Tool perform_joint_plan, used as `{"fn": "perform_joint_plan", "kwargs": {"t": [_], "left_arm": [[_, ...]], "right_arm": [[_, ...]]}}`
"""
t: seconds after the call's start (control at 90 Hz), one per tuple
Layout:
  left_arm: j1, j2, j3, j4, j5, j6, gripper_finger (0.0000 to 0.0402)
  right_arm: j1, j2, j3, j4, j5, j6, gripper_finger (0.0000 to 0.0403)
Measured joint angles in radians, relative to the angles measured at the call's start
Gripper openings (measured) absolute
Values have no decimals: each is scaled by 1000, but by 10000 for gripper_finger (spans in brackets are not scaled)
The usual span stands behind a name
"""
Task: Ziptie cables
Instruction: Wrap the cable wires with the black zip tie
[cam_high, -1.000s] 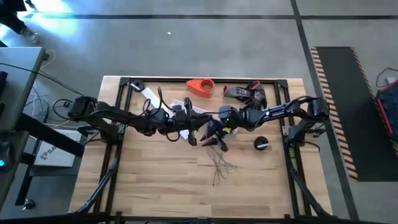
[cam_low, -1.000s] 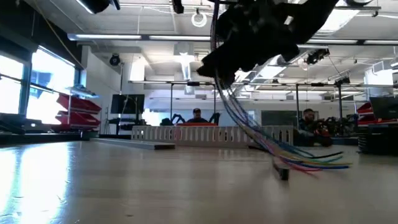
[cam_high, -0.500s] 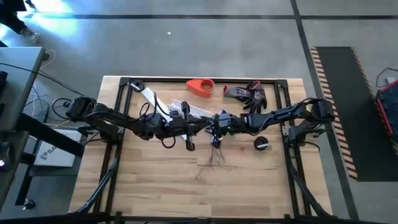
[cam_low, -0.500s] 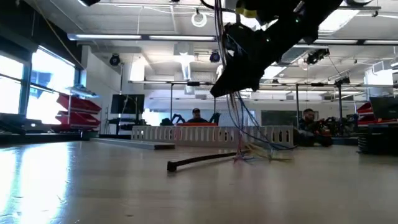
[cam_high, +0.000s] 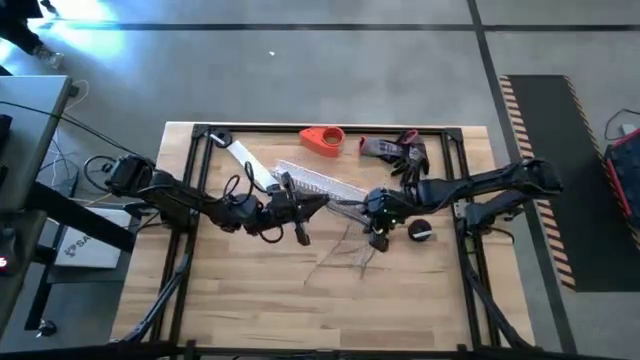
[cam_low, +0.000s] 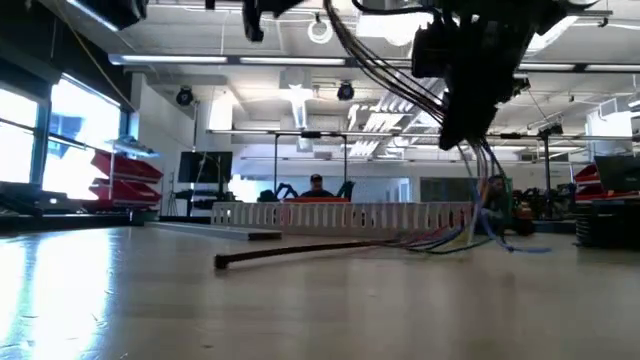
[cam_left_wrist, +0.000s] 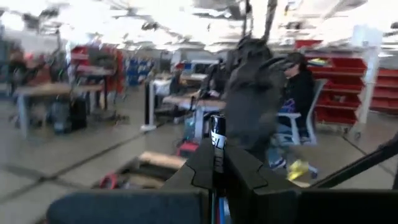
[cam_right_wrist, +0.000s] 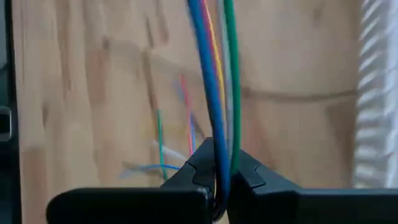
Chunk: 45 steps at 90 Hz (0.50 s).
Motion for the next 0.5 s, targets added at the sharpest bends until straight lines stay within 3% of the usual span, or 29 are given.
{"fn": "perform_joint_plan", "kwargs": {"t": [0.167,0.244,0.5], "left_arm": [[18,28,-107,77,-8,-119,0],[24,45,-124,99,2,-176,0],[19,100,-99,152,98,-293,1]], "right_arm": [[-2,69,0,-13,-4,1,0],[-11,67,1,-70,-60,17,0],[31,5,183,-506,-260,48,0]]}}
